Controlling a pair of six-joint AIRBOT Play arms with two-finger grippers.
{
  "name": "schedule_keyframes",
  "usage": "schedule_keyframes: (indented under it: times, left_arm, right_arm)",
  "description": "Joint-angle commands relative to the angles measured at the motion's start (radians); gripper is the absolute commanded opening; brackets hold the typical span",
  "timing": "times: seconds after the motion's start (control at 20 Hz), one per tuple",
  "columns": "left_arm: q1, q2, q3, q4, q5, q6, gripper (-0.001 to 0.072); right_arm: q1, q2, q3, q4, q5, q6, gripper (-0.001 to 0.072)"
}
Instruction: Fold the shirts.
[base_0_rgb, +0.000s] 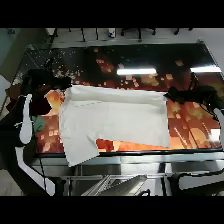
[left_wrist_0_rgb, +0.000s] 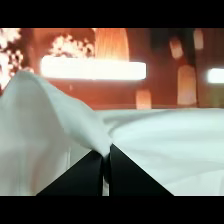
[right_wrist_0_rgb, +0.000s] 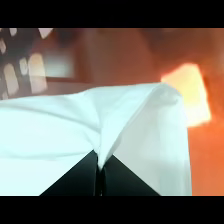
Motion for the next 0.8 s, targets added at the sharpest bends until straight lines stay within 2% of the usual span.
schedule_keyframes:
  times: [0.0,0.15,0.3,0.5,0.75]
  left_arm:
    - [-0.001,-0.109,0.174,0.073,0.1,-0.087,0.0014]
    - [-0.014,-0.101,0.183,0.209,0.201,-0.13,0.0014]
    - [-0.015,-0.1,0.155,0.289,0.304,-0.141,0.0014]
    - [-0.015,-0.1,0.067,0.287,0.29,-0.145,0.0014]
    - [-0.029,-0.1,0.053,0.286,0.285,-0.145,0.0014]
  right_arm:
    - [-0.01,-0.034,0.051,-0.019,-0.021,-0.002,0.0019]
    - [-0.005,-0.034,0.05,-0.15,-0.093,0.005,0.0019]
    - [-0.001,-0.034,0.041,-0.206,-0.098,0.017,0.0019]
    - [0.023,-0.066,0.037,-0.294,-0.099,0.058,0.0019]
    - [0.05,-0.089,0.037,-0.294,-0.09,0.058,0.0019]
